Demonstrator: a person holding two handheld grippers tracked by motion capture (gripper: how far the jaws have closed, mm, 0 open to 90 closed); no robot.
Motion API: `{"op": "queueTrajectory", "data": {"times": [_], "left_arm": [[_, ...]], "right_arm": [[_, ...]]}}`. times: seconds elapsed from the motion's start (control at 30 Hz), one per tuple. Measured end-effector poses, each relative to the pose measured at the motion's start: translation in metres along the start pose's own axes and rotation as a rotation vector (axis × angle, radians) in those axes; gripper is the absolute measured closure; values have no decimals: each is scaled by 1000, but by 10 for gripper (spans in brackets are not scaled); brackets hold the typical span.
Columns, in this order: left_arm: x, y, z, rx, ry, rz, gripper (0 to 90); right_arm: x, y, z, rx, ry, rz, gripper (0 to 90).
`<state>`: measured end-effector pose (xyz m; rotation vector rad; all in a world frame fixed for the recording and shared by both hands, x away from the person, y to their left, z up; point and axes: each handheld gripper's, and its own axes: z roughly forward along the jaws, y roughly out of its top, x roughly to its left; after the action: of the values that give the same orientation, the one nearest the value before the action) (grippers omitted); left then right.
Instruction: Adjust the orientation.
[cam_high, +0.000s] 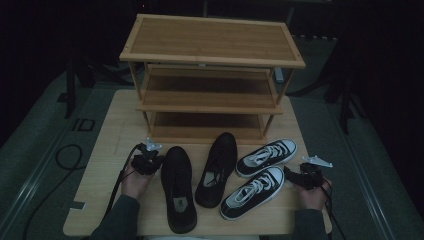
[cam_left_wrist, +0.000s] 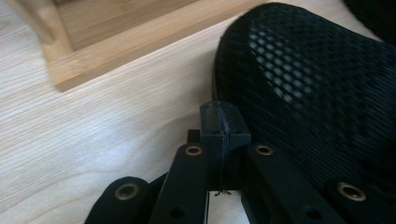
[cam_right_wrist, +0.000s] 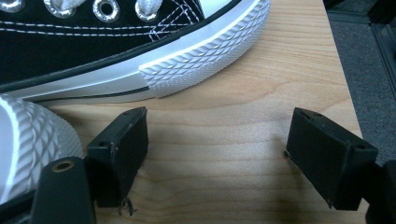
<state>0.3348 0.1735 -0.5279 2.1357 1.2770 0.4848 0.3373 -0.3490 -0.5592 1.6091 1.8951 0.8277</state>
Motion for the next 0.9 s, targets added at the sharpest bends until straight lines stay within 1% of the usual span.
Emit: {"op": "queueTrajectory", "data": {"times": [0.1,0.17,0.2,0.23,0.33,0.37,0.4,0.5,0.57,0.6,0.67,0.7,0.73,0.8,0.9], "left_arm": [[-7,-1,-9,-10,-11,23,900],[-9,-2,-11,-15,-15,24,900],[-12,-4,-17,-25,-28,24,900],[-15,-4,-20,-28,-32,31,900],[-22,-8,-26,-24,-36,49,900],[-22,-8,-26,-24,-36,49,900],[-26,-11,-29,-24,-36,60,900],[-31,-14,-33,-13,-31,77,900],[-35,-15,-36,-16,-34,78,900],[-37,-16,-37,-16,-29,79,900],[-40,-16,-41,-27,-31,82,900],[-40,-16,-41,-27,-31,82,900],[-43,-16,-45,-30,-38,88,900],[-44,-17,-48,-37,-50,85,900],[-46,-16,-48,-38,-50,90,900]], "right_arm": [[0,0,0,0,0,1,207],[0,0,0,0,0,1,207],[0,0,0,0,0,1,206],[0,0,0,0,0,1,207],[0,0,0,0,0,1,207],[0,0,0,0,0,1,207],[0,0,0,0,1,1,206],[0,0,0,0,0,2,206],[0,0,0,0,1,2,207],[0,0,0,0,0,2,206],[0,0,0,0,0,2,207],[0,0,0,0,0,2,207],[0,0,0,0,0,2,207],[0,0,0,0,0,1,207],[0,0,0,0,0,2,207]]}}
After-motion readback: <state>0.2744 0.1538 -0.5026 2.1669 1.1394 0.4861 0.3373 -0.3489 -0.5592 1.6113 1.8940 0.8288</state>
